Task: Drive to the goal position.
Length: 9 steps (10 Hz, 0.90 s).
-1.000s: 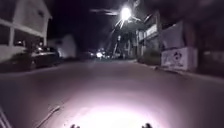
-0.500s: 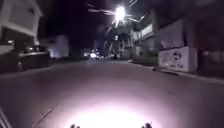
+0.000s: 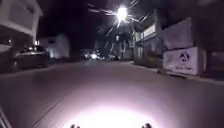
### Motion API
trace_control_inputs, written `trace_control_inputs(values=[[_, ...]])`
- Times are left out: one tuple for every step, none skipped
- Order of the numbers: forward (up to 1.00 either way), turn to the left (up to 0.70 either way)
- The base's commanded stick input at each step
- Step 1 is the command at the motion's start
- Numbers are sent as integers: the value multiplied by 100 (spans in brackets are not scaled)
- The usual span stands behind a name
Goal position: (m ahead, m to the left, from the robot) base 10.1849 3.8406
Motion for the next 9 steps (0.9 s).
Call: trace_control_inputs(values=[[85, -32], [85, -1], [85, 0], [85, 0], [85, 0], [85, 0], [85, 0], [85, 0], [85, 0]])
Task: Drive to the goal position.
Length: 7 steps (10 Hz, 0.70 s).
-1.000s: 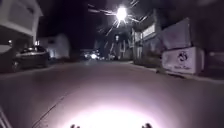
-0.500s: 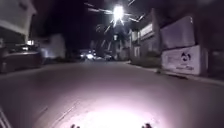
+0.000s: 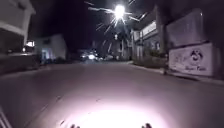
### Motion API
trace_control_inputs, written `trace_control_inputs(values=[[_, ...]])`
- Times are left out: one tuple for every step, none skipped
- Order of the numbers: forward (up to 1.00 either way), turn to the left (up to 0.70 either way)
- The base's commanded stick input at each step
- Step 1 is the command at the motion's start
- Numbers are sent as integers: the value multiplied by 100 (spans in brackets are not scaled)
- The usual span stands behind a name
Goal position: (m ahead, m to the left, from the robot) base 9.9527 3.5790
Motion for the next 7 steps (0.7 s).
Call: trace_control_inputs(values=[[85, 0], [85, 0], [85, 0], [85, 0], [85, 0], [85, 0], [85, 0]])
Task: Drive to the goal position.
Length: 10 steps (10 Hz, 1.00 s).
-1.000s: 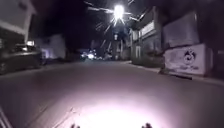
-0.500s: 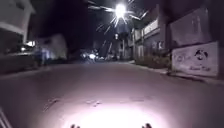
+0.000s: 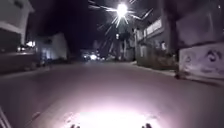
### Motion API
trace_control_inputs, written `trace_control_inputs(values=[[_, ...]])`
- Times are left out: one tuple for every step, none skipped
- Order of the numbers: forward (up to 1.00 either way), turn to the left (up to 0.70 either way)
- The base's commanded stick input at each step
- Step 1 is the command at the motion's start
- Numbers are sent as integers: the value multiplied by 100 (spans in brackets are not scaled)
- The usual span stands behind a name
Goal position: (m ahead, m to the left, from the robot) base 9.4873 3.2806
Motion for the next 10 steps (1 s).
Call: trace_control_inputs(values=[[85, 0], [85, 0], [85, 0], [85, 0], [85, 0], [85, 0], [85, 0], [85, 0], [85, 0], [85, 0]])
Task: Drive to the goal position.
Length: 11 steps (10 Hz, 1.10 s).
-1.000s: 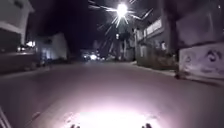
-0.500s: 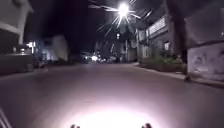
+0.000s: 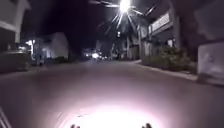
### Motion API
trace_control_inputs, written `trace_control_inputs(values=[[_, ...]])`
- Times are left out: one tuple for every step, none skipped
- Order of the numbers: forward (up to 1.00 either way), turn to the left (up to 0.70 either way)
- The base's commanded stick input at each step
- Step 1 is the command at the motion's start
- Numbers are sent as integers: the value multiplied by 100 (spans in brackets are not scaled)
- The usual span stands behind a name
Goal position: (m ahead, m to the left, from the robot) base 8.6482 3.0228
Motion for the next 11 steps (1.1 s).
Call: trace_control_inputs(values=[[85, 0], [85, 0], [85, 0], [85, 0], [85, 0], [85, 0], [85, 0], [85, 0], [85, 0], [85, 0], [85, 0]])
